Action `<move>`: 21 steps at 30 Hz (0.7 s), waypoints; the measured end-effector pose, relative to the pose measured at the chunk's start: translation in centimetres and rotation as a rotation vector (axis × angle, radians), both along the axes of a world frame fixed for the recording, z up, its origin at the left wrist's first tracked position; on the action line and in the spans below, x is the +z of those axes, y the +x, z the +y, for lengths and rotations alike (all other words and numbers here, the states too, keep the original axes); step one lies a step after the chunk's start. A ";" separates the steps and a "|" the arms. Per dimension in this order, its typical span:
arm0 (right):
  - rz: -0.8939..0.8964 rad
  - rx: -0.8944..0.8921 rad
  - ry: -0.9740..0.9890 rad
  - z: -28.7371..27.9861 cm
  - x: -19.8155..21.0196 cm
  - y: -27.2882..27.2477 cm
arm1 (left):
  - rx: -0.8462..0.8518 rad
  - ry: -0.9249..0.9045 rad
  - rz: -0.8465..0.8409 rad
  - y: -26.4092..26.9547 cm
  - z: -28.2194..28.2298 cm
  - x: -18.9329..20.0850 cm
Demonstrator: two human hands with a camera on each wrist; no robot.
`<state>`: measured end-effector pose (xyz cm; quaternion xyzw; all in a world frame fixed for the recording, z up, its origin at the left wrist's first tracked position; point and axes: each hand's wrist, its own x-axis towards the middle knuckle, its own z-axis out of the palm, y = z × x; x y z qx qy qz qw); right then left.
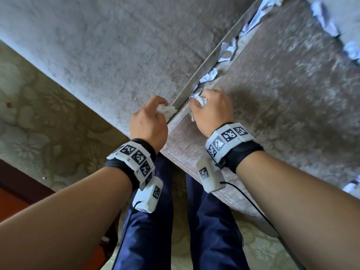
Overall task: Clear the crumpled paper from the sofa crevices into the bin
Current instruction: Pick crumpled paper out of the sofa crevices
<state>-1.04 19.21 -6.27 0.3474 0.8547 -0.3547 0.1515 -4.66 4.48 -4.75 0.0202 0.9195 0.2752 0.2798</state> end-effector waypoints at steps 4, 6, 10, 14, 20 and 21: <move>0.010 -0.052 -0.003 1.7 0.4 0.4 | -0.019 -0.046 0.003 -0.4 1.5 0.2; -0.009 -0.064 -0.026 2.5 0.6 0.7 | -0.035 -0.085 0.004 -0.4 2.3 0.3; 0.006 -0.110 -0.067 3.9 0.9 1.7 | -0.028 -0.136 0.022 -0.4 4.2 0.6; 0.033 -0.157 -0.087 5.5 1.4 3.0 | -0.065 -0.197 0.026 -0.5 6.1 0.3; 0.024 -0.141 -0.056 8.0 1.8 3.9 | -0.042 -0.117 -0.017 -0.8 8.0 -0.6; 0.019 -0.139 -0.051 8.3 1.8 3.9 | -0.057 -0.106 -0.015 -0.8 8.3 -0.7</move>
